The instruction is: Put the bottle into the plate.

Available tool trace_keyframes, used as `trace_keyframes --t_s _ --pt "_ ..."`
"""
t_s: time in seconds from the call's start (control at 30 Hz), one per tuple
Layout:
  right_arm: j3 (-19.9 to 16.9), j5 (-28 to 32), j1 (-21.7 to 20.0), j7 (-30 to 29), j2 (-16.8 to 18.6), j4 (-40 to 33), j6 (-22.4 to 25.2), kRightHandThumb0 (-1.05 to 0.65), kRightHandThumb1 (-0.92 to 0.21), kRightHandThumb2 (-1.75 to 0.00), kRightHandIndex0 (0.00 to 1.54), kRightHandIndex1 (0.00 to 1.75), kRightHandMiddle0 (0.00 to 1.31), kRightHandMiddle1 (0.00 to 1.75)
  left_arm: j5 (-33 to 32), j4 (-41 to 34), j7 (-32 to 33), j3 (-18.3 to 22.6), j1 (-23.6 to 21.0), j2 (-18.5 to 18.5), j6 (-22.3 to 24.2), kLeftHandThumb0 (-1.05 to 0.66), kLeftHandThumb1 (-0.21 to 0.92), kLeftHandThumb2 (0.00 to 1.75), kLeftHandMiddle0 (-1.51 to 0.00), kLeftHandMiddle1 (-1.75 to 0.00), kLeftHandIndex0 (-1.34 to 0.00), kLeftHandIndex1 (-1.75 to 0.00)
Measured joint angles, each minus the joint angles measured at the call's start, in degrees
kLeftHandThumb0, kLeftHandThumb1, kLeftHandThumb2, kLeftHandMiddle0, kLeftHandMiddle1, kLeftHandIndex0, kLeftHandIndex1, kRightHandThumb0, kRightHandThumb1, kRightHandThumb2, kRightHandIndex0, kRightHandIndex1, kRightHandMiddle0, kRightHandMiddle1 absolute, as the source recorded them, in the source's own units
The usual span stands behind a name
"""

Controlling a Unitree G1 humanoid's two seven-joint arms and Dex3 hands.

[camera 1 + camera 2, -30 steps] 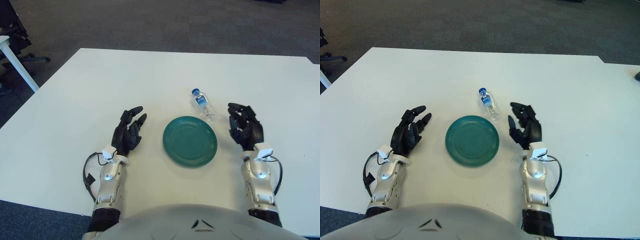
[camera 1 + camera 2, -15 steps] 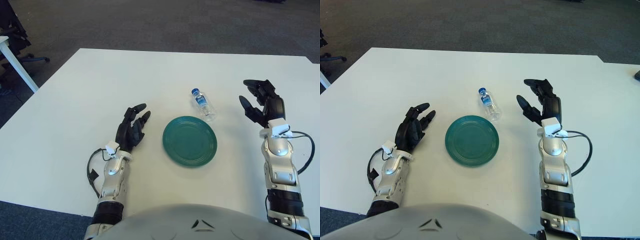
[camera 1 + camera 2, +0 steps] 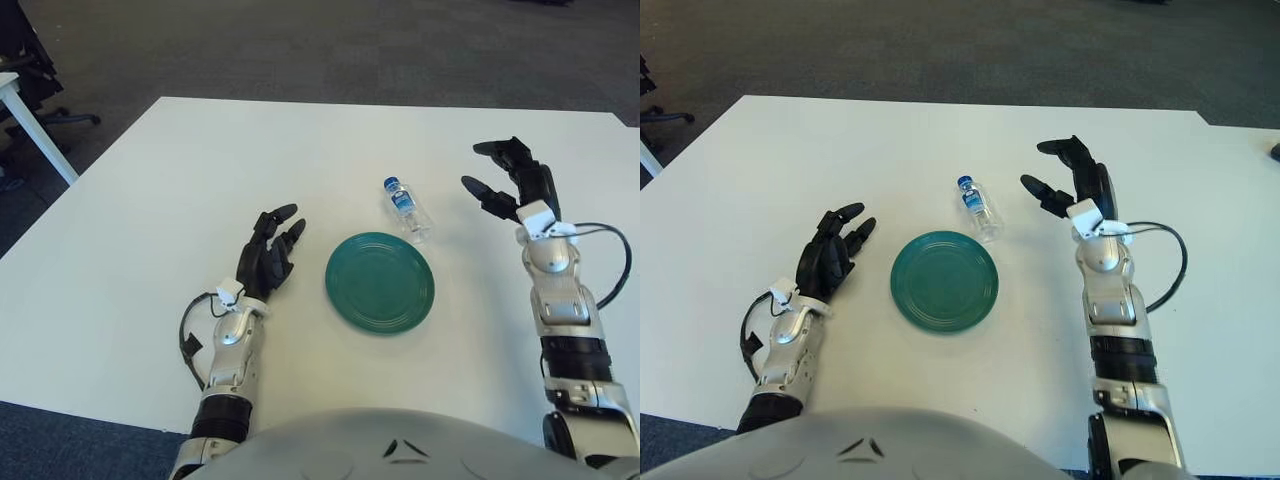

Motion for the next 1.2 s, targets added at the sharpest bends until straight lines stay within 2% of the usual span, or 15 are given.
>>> trace_keyframes --t_s 0.3,0.57,0.83,1.2 --pt "5.24 -8.24 -6.98 1.77 -4.35 4.76 6.25 -0.73 -0.92 -0.31 0.37 0.07 0.00 0.58 0.63 1.47 -0.04 -1.38 -0.68 -1.71 -1.51 -0.55 0.92 0.75 -0.59 0.00 -0.21 -0.81" --pt "9.79 -15.47 -10.27 1.73 -6.42 8.19 11.93 -0.79 -0.92 -0.32 0.38 0.06 0.00 0.56 0.86 2.17 -0.04 -2.16 -1.03 -1.78 -1.81 -0.57 0.92 0.70 -0.60 -0.01 -0.23 -0.83" --pt "13.36 -18.78 -13.67 1.42 -5.93 11.95 15.96 -0.85 -0.92 -0.26 0.36 0.03 0.00 0.57 1.28 3.10 0.42 -2.82 -1.79 -1.80 -2.26 -0.57 0.92 0.66 -0.60 -0.01 -0.25 -0.83" --pt "15.66 -18.47 -18.28 -1.43 -2.02 18.55 18.13 -0.90 -0.92 -0.26 0.33 0.02 0.00 0.55 1.17 4.31 0.55 -3.43 -2.56 -1.83 -3.28 -0.55 0.92 0.62 -0.61 -0.01 -0.25 -0.83"
